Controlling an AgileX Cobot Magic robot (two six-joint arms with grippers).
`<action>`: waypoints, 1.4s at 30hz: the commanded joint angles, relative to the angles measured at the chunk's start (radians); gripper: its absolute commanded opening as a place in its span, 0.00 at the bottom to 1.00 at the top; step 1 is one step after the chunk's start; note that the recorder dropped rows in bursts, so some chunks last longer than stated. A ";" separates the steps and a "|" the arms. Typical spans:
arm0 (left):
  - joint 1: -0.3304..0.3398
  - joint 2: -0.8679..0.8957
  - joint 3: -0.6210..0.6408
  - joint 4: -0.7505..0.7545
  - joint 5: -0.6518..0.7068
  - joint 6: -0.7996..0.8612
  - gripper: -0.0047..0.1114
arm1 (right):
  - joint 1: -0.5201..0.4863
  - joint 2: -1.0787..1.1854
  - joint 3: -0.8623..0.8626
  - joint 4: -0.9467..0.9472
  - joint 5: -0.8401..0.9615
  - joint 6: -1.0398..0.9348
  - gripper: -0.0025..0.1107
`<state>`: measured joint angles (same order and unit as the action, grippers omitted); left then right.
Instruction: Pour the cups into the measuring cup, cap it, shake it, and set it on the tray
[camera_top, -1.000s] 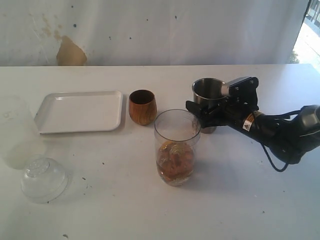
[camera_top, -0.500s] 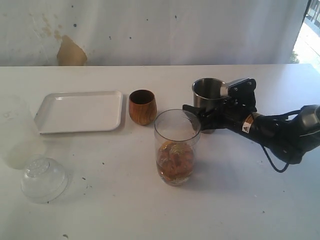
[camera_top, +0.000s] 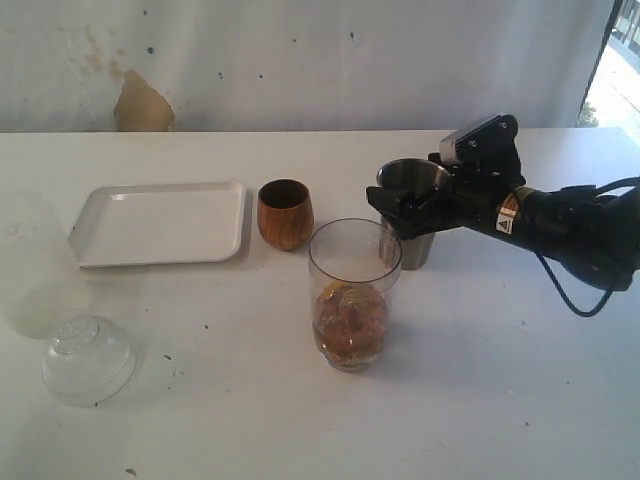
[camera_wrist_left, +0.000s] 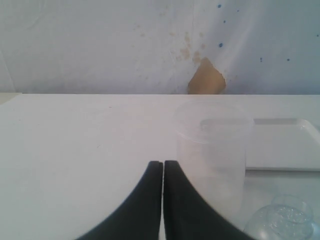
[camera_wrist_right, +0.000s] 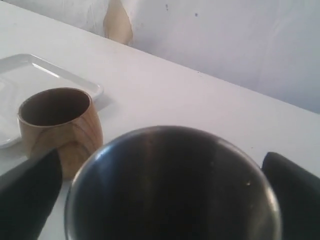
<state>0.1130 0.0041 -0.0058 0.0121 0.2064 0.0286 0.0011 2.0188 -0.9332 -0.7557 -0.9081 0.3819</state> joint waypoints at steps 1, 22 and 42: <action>-0.003 -0.004 0.006 0.003 -0.012 -0.001 0.05 | -0.003 -0.052 0.007 -0.034 0.002 0.031 0.95; -0.003 -0.004 0.006 0.003 -0.012 -0.001 0.05 | -0.003 -0.438 0.007 -0.132 0.167 0.259 0.95; -0.005 -0.004 0.006 0.003 -0.012 -0.001 0.05 | -0.001 -0.994 0.344 -0.551 -0.156 0.769 0.95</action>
<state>0.1125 0.0041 -0.0058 0.0121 0.2064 0.0286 0.0011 1.0482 -0.6120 -1.3025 -0.9510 1.1599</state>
